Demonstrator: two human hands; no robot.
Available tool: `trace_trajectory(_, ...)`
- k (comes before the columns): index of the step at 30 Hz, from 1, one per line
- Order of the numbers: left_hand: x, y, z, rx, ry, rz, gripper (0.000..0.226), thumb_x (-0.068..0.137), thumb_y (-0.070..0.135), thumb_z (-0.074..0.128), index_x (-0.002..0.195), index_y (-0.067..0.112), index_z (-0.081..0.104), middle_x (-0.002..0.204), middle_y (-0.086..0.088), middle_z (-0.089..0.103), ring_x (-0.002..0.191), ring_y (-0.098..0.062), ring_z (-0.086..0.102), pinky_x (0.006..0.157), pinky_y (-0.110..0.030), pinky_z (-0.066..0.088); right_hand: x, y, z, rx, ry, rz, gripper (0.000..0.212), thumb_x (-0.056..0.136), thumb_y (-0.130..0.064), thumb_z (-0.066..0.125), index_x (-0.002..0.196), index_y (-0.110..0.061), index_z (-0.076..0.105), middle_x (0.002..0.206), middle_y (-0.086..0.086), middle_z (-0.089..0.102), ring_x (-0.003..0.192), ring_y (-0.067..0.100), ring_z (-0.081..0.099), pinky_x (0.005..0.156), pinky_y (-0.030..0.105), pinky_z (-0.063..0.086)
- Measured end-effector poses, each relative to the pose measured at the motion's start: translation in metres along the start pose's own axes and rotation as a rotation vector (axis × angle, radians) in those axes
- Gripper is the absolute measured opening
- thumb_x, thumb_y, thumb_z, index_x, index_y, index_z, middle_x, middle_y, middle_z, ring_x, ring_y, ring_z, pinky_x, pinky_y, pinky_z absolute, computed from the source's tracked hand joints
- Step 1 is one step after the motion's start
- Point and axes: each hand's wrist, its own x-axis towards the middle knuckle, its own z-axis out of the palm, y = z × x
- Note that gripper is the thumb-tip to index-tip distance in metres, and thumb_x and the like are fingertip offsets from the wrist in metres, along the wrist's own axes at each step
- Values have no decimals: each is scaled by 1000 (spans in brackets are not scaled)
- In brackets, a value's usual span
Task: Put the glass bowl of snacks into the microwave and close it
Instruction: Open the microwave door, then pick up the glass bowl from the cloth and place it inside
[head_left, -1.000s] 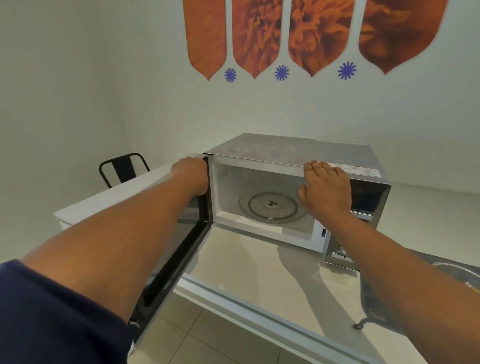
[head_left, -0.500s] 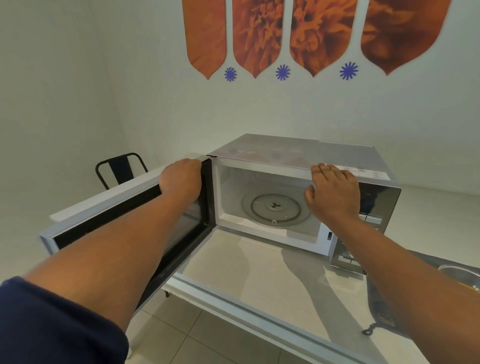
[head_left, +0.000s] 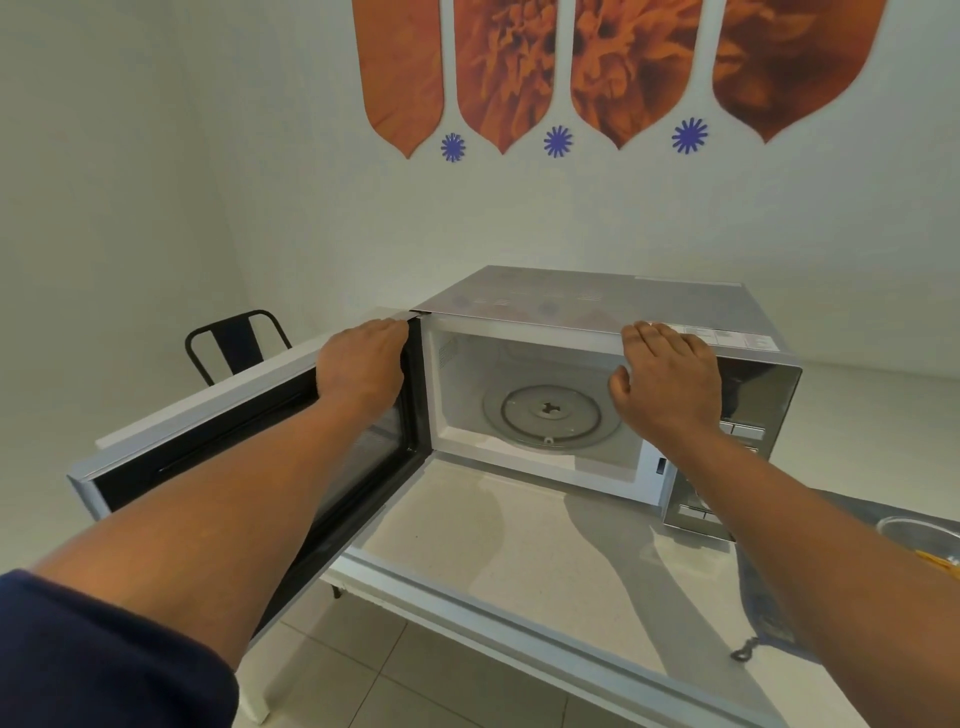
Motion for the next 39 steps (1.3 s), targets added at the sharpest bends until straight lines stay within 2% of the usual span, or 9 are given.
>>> trace_trajectory(3,1,13,7,-137,45,43,44,85,-2,53,123,15,64,120,-6,69,107,-28,66,81,-40,54,1,3,0,-9,-39,-27,57,93,-39,44,143,-11,50,145,10,56,136,29,49,114,47,32)
trace_trajectory(9,14,95,7,-364,120,259,53,91,-2,54,143,7,53,146,-11,58,139,-32,50,109,-47,44,-11,23,-16,106,16,-92,59,94,-36,44,146,-9,46,150,11,51,139,26,46,115,43,31)
trace_trajectory(17,15,257,-11,-720,331,494,45,101,13,49,146,6,51,156,-11,47,150,-32,33,120,-44,29,-55,108,-50,150,228,8,52,99,-25,45,148,-8,45,156,10,43,148,24,32,118,41,25)
trace_trajectory(27,-30,436,-7,-1020,172,780,45,101,10,50,146,5,51,155,-12,47,150,-30,33,120,-38,26,-144,235,-57,222,140,480,48,102,-20,39,148,-8,46,154,11,45,147,28,33,118,46,29)
trace_trajectory(29,-44,458,7,-1118,7,732,45,103,11,47,147,5,50,156,-11,46,151,-28,32,122,-38,26,-163,249,-48,362,121,611,45,104,-20,39,147,-9,46,154,10,46,145,26,37,118,45,30)
trace_trajectory(31,-56,481,27,-1229,-215,601,45,106,16,43,150,11,46,159,-6,42,151,-22,30,123,-35,25,-181,264,-35,527,111,804,43,105,-21,41,147,-14,48,153,5,46,141,18,41,114,25,33)
trace_trajectory(34,-74,505,57,-1422,-530,285,43,107,25,42,149,16,47,157,-3,45,145,-19,39,119,-32,30,-200,278,-15,774,152,1082,39,105,-22,45,141,-15,55,144,-1,53,122,6,48,77,-7,33)
trace_trajectory(36,-85,519,74,-1563,-754,49,42,107,28,44,148,17,49,152,-2,50,140,-18,45,114,-31,35,-208,283,-2,920,193,1236,33,104,-24,46,133,-16,59,129,-6,56,107,4,51,68,-3,39)
trace_trajectory(39,-102,534,90,-1672,-911,-234,37,107,28,44,139,16,57,142,-2,59,132,-19,52,107,-29,40,-217,286,16,1092,260,1379,28,102,-28,51,123,-14,62,118,-2,60,105,13,56,90,28,49)
